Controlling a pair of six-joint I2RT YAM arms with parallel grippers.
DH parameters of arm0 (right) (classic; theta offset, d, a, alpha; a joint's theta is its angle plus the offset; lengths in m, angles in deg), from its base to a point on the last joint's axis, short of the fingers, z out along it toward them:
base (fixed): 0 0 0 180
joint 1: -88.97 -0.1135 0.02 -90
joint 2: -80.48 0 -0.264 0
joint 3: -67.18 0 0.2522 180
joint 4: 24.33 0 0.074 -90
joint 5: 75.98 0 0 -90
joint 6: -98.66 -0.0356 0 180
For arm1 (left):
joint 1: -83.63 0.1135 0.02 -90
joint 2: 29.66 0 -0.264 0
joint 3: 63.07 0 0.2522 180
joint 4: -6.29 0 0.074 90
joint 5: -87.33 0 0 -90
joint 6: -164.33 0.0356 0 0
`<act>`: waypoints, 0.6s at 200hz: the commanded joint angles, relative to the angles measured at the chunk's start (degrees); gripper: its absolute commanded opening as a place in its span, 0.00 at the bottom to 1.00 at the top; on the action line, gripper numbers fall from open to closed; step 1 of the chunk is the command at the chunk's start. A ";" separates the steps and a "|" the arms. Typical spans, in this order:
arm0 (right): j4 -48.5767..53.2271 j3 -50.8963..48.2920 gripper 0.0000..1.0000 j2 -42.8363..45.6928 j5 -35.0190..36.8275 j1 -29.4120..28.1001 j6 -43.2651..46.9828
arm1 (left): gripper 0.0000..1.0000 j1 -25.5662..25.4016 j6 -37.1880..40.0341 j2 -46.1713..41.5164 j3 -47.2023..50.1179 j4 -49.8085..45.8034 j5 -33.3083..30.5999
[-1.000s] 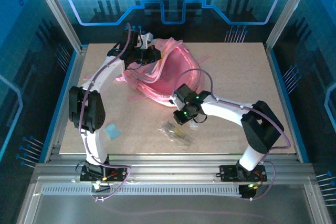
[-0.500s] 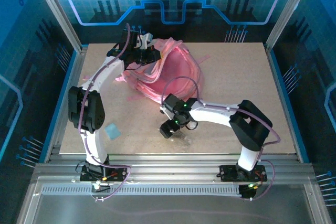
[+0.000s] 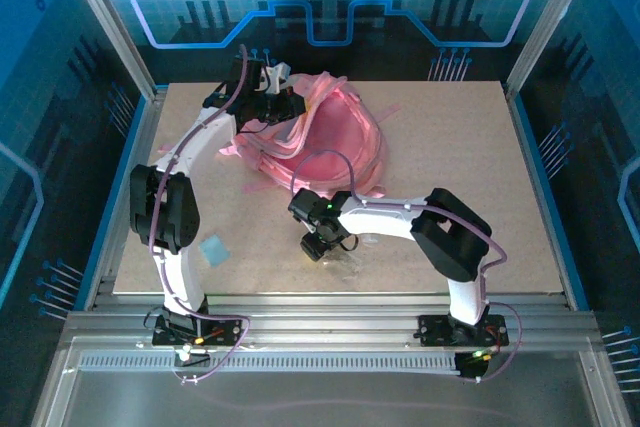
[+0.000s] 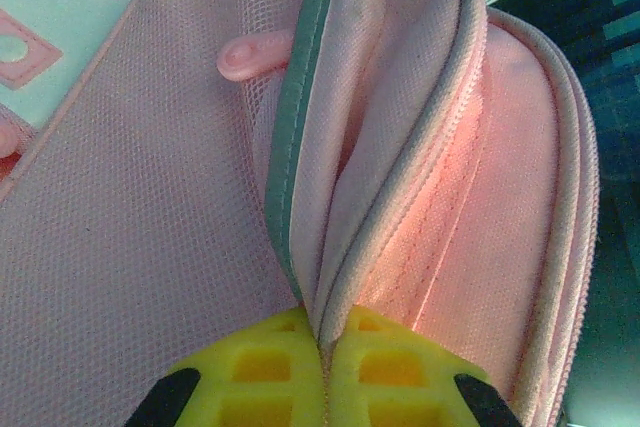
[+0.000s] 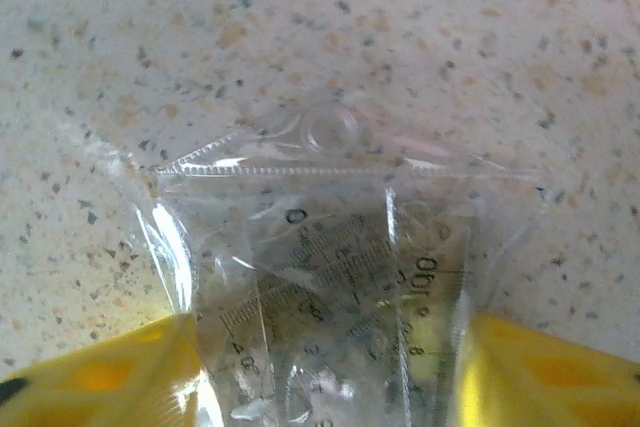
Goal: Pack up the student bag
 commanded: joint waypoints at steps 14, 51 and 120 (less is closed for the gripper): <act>0.63 -1.96 0.47 -2.12 1.97 0.64 -1.67 | 0.00 2.12 -1.01 -4.24 0.52 2.44 0.33; 0.26 -2.36 0.34 0.28 -0.11 1.74 -2.17 | 0.00 2.19 -1.18 -4.42 0.60 2.49 0.33; -0.03 -2.93 0.30 4.34 -5.71 3.67 -3.39 | 0.00 2.19 -1.19 -4.68 0.61 2.60 0.36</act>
